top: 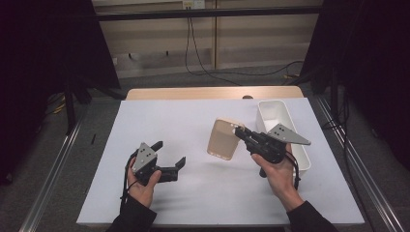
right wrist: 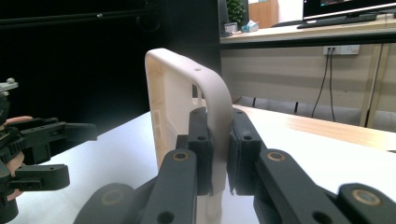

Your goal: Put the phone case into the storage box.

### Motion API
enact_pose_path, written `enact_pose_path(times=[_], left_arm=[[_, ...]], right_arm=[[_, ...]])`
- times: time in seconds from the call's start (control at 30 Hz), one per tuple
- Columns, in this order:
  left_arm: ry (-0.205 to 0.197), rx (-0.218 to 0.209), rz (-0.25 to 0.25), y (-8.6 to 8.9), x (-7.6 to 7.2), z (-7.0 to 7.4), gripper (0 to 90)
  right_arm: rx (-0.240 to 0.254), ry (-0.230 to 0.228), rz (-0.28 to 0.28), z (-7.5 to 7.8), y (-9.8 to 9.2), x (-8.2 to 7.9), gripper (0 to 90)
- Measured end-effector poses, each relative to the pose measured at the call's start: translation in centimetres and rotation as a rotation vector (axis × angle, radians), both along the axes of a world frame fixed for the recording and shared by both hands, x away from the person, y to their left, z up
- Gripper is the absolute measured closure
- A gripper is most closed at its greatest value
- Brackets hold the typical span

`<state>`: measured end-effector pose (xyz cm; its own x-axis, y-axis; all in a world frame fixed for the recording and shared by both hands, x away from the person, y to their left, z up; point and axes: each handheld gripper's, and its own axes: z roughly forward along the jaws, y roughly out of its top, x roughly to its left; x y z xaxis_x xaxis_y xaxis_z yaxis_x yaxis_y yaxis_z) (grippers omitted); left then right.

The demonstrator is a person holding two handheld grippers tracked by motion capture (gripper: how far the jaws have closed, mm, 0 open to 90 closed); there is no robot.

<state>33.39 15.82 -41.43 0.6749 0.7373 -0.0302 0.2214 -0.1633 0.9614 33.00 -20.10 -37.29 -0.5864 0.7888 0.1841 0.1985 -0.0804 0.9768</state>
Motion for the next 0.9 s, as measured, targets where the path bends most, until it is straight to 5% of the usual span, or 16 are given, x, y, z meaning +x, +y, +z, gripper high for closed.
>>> enact_pose_path(times=[0.37, 0.9], left_arm=[[-0.023, -0.065, 0.029, 2.6, -0.7, -0.6, 2.8], [-0.029, -0.053, 0.043, 5.4, -2.1, -1.0, 2.0]], right_arm=[[0.015, -0.015, -0.016, 0.8, -2.2, -0.3, 81.4], [0.03, -0.055, -0.056, 2.7, -4.9, -0.5, 81.4]])
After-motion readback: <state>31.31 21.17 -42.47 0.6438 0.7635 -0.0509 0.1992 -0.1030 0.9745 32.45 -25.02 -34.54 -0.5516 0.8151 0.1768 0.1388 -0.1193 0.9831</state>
